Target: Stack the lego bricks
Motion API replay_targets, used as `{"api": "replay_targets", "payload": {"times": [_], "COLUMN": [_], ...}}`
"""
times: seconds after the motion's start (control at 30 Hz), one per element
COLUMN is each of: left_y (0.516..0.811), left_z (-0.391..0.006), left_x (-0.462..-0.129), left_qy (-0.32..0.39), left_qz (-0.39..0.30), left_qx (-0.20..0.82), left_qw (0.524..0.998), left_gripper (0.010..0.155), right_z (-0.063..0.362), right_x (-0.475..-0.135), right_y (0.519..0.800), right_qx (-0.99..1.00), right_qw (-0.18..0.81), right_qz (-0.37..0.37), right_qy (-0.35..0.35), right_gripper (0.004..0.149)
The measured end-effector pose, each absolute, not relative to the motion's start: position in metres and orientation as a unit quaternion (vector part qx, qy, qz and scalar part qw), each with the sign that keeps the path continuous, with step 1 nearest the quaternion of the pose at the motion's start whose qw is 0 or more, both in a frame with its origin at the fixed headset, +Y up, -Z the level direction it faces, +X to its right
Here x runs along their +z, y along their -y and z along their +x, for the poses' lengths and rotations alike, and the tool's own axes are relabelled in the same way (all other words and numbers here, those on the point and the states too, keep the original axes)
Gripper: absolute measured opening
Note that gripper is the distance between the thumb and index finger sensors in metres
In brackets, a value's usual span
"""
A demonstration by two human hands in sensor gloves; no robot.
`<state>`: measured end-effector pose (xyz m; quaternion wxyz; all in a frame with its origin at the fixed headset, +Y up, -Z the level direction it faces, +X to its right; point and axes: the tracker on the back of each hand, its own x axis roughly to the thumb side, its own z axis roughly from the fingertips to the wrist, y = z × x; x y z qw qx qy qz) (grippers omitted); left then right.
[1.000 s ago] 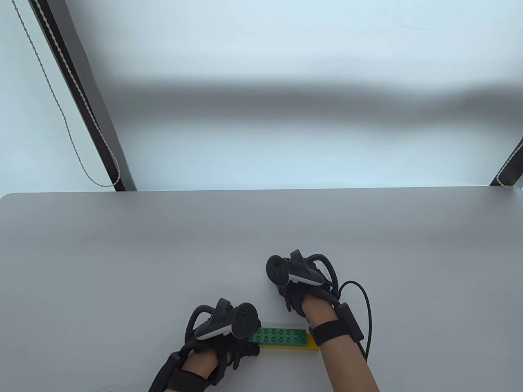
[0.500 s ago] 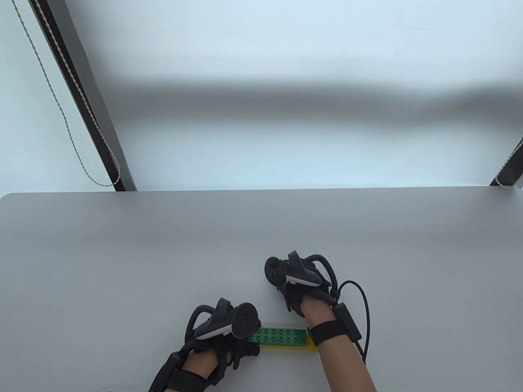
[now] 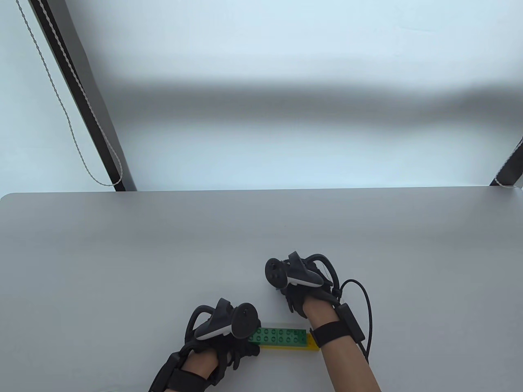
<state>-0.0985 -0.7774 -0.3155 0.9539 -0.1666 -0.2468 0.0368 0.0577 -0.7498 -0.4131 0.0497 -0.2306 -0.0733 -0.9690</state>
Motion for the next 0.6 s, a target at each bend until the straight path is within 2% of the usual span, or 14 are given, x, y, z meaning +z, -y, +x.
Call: {"api": "replay_targets", "payload": {"times": [0.6], "left_y": [0.778], "left_z": [-0.099], "left_x": [-0.314], "left_qy": [0.243], "left_qz": [-0.163], "left_qx": [0.032], "left_qw": [0.956], "left_gripper": [0.067], "right_z": [0.054], "right_x": [-0.354], "right_y": [0.707], "right_qx": [-0.953], "right_qw": [0.033], "right_qz": [-0.300], "right_qy": [0.027], "right_gripper": [0.067]}}
